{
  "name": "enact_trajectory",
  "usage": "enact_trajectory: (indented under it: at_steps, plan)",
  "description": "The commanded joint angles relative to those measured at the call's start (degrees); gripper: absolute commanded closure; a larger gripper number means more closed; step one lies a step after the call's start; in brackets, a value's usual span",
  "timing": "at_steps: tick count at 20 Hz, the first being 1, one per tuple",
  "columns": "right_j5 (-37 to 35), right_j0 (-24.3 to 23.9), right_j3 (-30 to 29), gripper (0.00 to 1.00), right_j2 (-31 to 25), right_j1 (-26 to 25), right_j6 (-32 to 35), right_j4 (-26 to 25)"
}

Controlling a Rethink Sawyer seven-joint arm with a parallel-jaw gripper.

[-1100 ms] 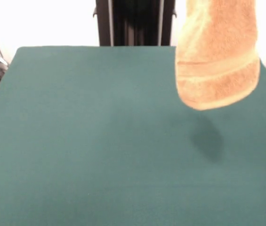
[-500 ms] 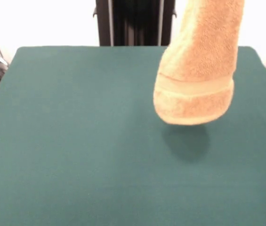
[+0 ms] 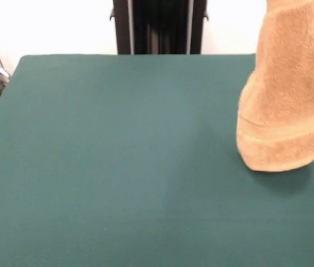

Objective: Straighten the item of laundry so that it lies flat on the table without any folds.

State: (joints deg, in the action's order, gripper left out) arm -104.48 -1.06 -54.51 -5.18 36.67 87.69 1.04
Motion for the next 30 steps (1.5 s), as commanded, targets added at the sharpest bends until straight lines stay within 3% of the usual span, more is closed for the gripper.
enact_trajectory:
  at_steps: [1, 6, 14, 20, 30]
  plan:
    - [2.3, -0.1, -4.1, 1.0, -8.6, -3.4, -6.9, 0.9]
    - [-0.3, -0.2, -1.0, 1.0, -10.7, -5.9, -7.3, 0.1]
    - [6.6, -1.7, -7.2, 1.0, -11.4, -2.5, -8.1, 1.4]
    - [2.8, -2.5, -5.2, 1.0, -12.9, -3.6, -9.2, 0.4]
    - [7.9, -5.3, -21.5, 1.0, -8.9, 8.5, -7.5, 2.9]
